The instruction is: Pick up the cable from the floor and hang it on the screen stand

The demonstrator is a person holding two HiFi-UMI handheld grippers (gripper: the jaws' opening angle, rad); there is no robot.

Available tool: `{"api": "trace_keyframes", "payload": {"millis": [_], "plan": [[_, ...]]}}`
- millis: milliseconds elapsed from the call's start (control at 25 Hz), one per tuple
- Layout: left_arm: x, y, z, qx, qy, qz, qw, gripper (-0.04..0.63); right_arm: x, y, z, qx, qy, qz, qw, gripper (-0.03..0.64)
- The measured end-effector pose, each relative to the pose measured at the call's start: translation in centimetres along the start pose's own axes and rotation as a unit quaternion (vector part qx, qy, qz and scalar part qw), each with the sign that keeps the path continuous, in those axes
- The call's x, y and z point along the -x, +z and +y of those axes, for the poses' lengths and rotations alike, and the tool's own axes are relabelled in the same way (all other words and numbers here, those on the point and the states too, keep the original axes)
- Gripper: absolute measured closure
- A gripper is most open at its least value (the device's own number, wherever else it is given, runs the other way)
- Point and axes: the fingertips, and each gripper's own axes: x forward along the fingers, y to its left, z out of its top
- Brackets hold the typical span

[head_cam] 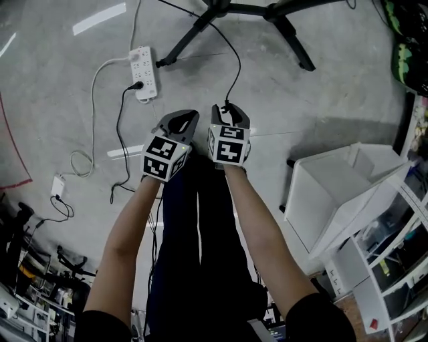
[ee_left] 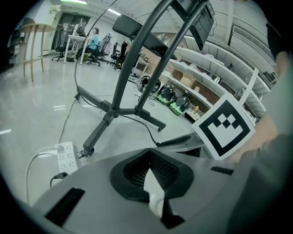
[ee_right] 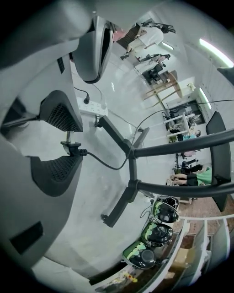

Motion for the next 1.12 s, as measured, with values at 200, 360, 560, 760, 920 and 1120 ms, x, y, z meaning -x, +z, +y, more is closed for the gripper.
{"api": "trace_keyframes", "payload": {"millis": [200,360,560,760,920,1120], "plan": [[2.3,1.9,-1.6,0.007,0.006,-0.009,0.9999,0.589,2.9,1.5,0.5,0.009,0.001,-0.004,1.000,0.434],[3.8,3.1,-2.8,0.003,0.009,-0.012,0.9999,0.589,5.3,2.5,0.9,0.034,0.003,-0.013,0.999,0.434],[5.5,5.1,-4.4,0.009,0.015,-0.032,0.9994,0.589,9.4,3.7,1.8,0.072,0.010,-0.028,0.997,0.434],[8.2,7.1,-6.2,0.021,0.029,-0.048,0.9982,0.588,14.1,4.7,2.1,0.121,0.005,-0.036,0.992,0.436],[10.6,8.5,-7.9,0.031,0.035,-0.059,0.9972,0.589,17.4,5.8,3.1,0.149,0.002,-0.045,0.988,0.436],[13.6,10.4,-9.6,0.043,0.039,-0.071,0.9958,0.589,21.5,7.3,4.6,0.162,0.000,-0.058,0.985,0.436]]}}
